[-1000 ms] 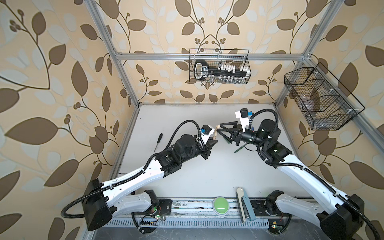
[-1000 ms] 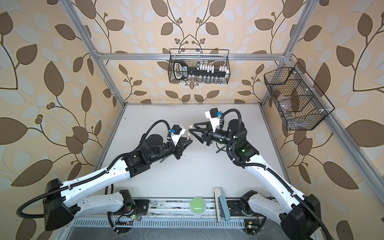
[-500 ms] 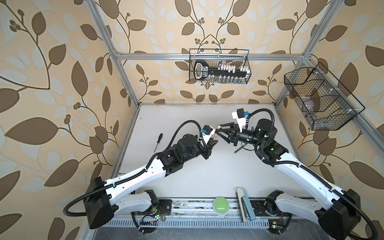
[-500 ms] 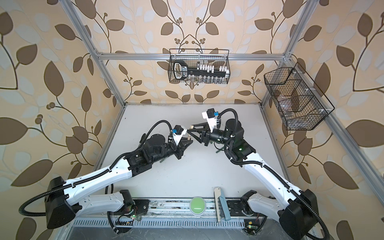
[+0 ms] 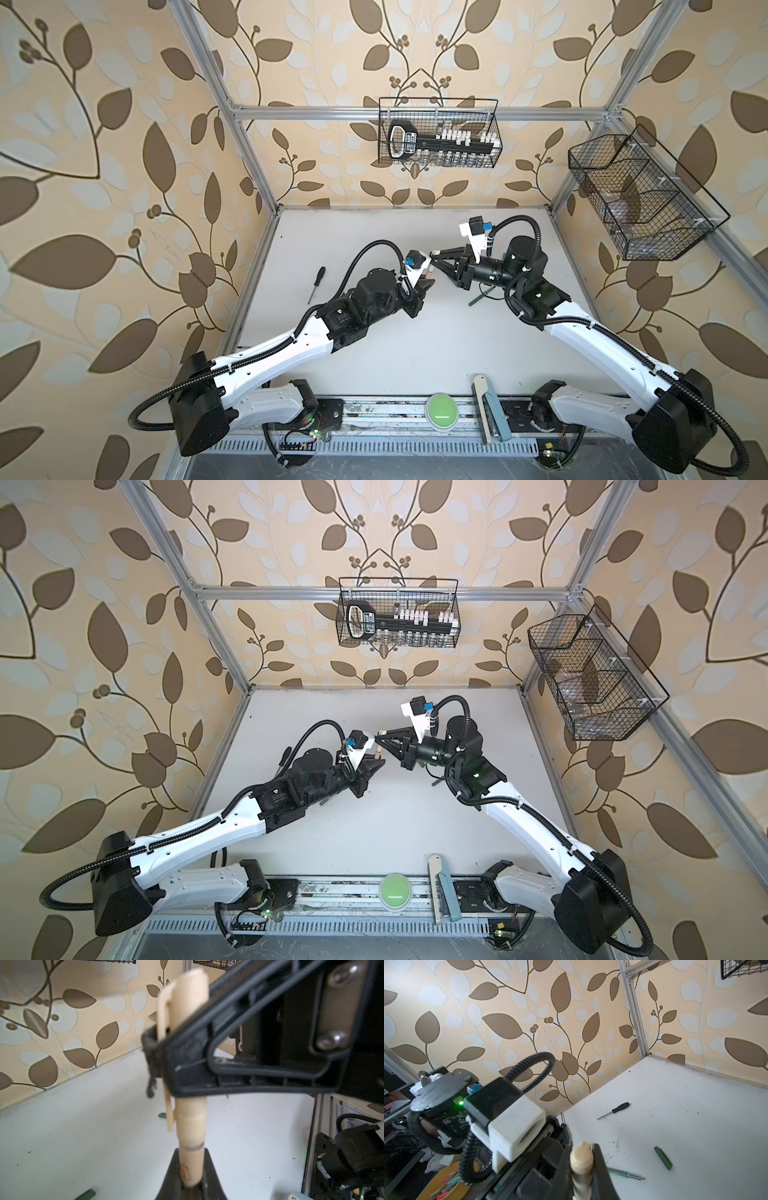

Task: Insert the pens into the pen caps
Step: 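Push the beige cap fully onto the pen with the right gripper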

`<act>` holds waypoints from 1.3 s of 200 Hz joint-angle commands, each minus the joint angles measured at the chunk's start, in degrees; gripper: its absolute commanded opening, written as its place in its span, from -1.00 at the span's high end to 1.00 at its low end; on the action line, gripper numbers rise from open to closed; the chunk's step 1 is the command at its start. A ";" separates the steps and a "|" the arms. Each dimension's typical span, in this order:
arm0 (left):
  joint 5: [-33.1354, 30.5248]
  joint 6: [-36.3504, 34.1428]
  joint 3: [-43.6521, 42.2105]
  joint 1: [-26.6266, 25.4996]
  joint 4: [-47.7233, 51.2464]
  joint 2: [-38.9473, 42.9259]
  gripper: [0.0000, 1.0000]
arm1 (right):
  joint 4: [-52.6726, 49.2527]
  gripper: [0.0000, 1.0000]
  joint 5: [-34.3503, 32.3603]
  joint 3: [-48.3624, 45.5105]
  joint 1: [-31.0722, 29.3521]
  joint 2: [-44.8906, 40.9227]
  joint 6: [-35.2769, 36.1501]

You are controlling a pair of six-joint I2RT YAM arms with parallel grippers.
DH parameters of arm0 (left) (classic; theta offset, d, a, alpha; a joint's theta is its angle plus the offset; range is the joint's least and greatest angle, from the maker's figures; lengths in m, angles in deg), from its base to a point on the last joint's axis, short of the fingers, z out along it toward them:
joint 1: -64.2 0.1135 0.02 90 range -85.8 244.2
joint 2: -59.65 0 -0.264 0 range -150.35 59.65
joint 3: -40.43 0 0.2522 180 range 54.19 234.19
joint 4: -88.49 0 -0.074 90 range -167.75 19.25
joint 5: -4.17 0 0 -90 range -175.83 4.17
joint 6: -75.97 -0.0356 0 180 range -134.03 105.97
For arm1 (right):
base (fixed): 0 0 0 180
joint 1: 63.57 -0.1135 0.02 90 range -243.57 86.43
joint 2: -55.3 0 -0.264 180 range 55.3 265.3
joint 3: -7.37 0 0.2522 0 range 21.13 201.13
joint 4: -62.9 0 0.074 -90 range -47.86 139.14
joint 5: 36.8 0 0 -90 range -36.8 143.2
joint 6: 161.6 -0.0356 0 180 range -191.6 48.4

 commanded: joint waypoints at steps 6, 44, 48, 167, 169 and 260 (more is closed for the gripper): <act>-5.19 -4.39 5.02 0.18 -8.46 -1.27 1.00 | -1.13 1.00 3.86 0.03 -1.19 0.56 -1.34; -0.78 -6.14 10.03 4.14 -11.97 -2.93 1.00 | -4.36 1.00 4.24 -1.20 -1.37 0.18 0.12; -0.12 -6.10 10.52 4.77 -12.17 -3.04 1.00 | -4.53 1.00 4.20 -1.48 -1.37 0.24 0.14; 9.37 -8.78 21.48 11.81 -14.72 -5.18 1.00 | -3.10 1.00 4.05 -10.18 -3.41 5.04 -2.82; 9.40 -8.77 21.60 11.85 -14.83 -5.15 1.00 | -2.98 1.00 4.08 -10.37 -3.51 5.14 -2.99; 12.76 -5.54 23.14 14.18 -22.08 -3.98 1.00 | -0.26 1.00 3.31 -15.35 -7.70 8.71 -6.79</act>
